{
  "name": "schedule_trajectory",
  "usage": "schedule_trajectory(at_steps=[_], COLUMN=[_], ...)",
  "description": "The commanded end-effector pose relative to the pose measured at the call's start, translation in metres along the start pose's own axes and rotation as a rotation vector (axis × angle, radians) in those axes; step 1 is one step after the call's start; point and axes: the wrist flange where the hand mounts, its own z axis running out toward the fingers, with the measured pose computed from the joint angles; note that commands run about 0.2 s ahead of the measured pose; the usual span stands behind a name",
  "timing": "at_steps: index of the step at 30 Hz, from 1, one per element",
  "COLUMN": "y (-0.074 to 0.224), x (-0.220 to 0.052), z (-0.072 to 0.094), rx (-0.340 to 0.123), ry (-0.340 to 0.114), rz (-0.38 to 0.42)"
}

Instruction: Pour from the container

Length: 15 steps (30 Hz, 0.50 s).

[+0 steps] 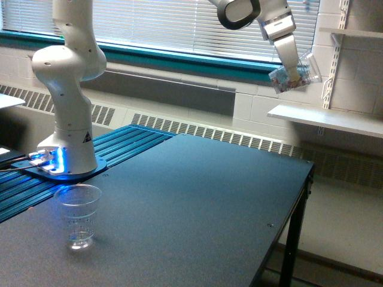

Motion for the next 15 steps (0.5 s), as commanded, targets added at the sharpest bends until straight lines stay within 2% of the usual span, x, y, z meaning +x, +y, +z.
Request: schedule_trajectory(at_steps=[1, 4, 6, 10, 13, 15], y=[0.006, 0.011, 0.019, 0.028, 0.043, 0.058], x=[0.003, 0.002, 0.002, -0.001, -0.002, -0.004], z=[0.005, 0.008, 0.011, 0.010, 0.010, 0.011], rx=[-0.021, -0.020, -0.051, -0.038, -0.058, -0.092], ry=[-0.007, -0.014, -0.016, -0.018, -0.022, -0.029], rz=[0.005, 0.002, 0.005, 0.047, 0.078, 0.080])
